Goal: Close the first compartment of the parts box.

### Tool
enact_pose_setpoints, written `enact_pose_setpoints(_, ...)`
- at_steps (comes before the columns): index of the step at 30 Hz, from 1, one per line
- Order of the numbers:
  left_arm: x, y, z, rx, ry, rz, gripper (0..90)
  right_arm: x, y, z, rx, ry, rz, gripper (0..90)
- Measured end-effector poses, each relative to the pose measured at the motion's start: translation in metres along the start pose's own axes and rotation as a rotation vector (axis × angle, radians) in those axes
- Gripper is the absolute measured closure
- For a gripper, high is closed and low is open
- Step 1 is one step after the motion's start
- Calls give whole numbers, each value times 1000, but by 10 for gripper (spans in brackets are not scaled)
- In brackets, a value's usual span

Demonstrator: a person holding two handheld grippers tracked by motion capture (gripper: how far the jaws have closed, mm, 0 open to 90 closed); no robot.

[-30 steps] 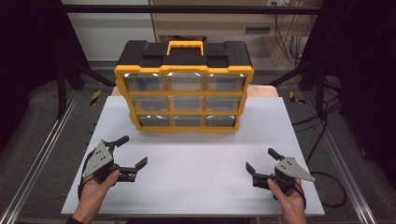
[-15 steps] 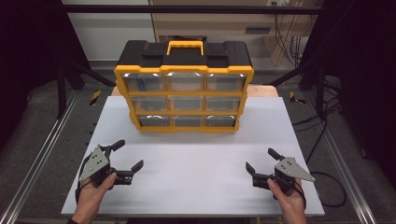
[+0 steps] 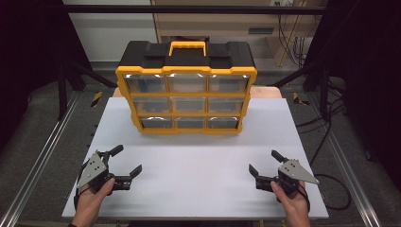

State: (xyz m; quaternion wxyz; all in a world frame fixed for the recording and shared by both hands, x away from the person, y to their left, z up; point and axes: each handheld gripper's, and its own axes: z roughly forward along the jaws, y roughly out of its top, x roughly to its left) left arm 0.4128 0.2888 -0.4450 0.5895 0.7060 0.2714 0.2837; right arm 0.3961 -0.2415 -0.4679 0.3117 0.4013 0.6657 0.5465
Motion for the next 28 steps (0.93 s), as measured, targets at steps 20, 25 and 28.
enact_pose_setpoints(20,-7,-8,3,-10,-65,12,27,0,0,0,-2,0,-2,35)
enact_pose_setpoints(25,-10,-7,6,-13,-75,3,24,1,0,0,-4,1,-4,35)
enact_pose_setpoints(28,-10,-6,7,-21,-72,1,24,1,0,1,-5,3,-5,35)
